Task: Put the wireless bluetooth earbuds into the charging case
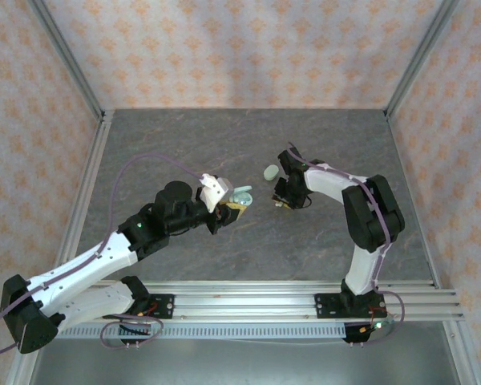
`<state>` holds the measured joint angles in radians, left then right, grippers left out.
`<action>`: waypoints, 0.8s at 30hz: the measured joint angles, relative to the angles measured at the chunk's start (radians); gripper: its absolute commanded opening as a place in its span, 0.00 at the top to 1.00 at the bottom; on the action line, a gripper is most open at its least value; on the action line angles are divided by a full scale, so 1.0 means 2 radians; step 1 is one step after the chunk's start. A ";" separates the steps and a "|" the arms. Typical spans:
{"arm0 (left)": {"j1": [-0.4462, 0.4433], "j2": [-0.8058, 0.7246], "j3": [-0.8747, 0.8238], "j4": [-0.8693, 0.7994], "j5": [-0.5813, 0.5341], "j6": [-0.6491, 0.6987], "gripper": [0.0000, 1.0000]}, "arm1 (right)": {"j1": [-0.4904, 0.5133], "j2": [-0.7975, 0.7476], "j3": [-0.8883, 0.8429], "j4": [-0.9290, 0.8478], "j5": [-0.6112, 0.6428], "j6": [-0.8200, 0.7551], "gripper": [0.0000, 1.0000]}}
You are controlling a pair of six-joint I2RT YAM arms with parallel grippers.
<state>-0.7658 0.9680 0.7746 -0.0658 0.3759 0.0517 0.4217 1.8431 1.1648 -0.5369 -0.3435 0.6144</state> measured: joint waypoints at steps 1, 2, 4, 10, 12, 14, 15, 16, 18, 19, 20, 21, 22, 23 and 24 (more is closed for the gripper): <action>0.000 0.000 0.000 0.000 0.000 0.000 0.85 | 0.000 0.000 0.000 0.000 0.000 -0.002 0.72; 0.000 0.000 0.000 -0.001 0.000 0.000 0.85 | 0.000 0.000 0.000 0.000 0.000 -0.003 0.73; 0.000 0.000 0.000 -0.003 0.000 0.000 0.85 | 0.000 0.000 0.000 0.000 0.000 -0.007 0.76; 0.000 0.000 0.000 -0.011 -0.002 0.000 0.85 | 0.000 0.000 0.000 0.000 -0.001 -0.018 0.81; 0.000 0.000 0.000 -0.013 -0.002 0.001 0.85 | 0.000 0.000 0.000 -0.001 -0.002 -0.024 0.82; 0.000 0.000 0.000 -0.015 -0.002 0.001 0.85 | 0.000 -0.004 0.000 -0.007 -0.002 -0.030 0.82; 0.000 0.000 0.000 -0.017 -0.002 0.002 0.85 | 0.000 -0.010 0.000 -0.014 -0.001 -0.033 0.82; 0.000 0.000 0.000 -0.018 -0.002 0.002 0.85 | 0.000 -0.016 0.000 -0.020 0.000 -0.036 0.82; 0.000 0.001 0.000 -0.018 -0.002 0.002 0.85 | 0.000 -0.040 0.001 -0.035 0.008 -0.046 0.82; 0.000 0.002 0.001 -0.018 -0.002 0.002 0.85 | 0.001 -0.054 0.002 -0.044 0.014 -0.052 0.82; 0.000 0.003 0.002 -0.019 -0.002 0.004 0.85 | 0.002 -0.072 0.007 -0.058 0.022 -0.060 0.82; 0.000 0.006 0.004 -0.019 -0.002 0.005 0.85 | 0.003 -0.090 0.014 -0.070 0.030 -0.068 0.82; 0.000 0.009 0.006 -0.019 -0.002 0.006 0.85 | 0.005 -0.105 0.021 -0.081 0.038 -0.075 0.82; 0.000 0.014 0.010 -0.020 -0.001 0.006 0.85 | 0.008 -0.124 0.031 -0.092 0.046 -0.083 0.82; 0.000 0.020 0.014 -0.020 -0.001 0.006 0.85 | 0.012 -0.142 0.038 -0.100 0.051 -0.090 0.82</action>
<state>-0.7658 1.0080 0.8032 -0.1055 0.3740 0.0631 0.4465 1.5600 1.2411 -0.7376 -0.2405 0.4335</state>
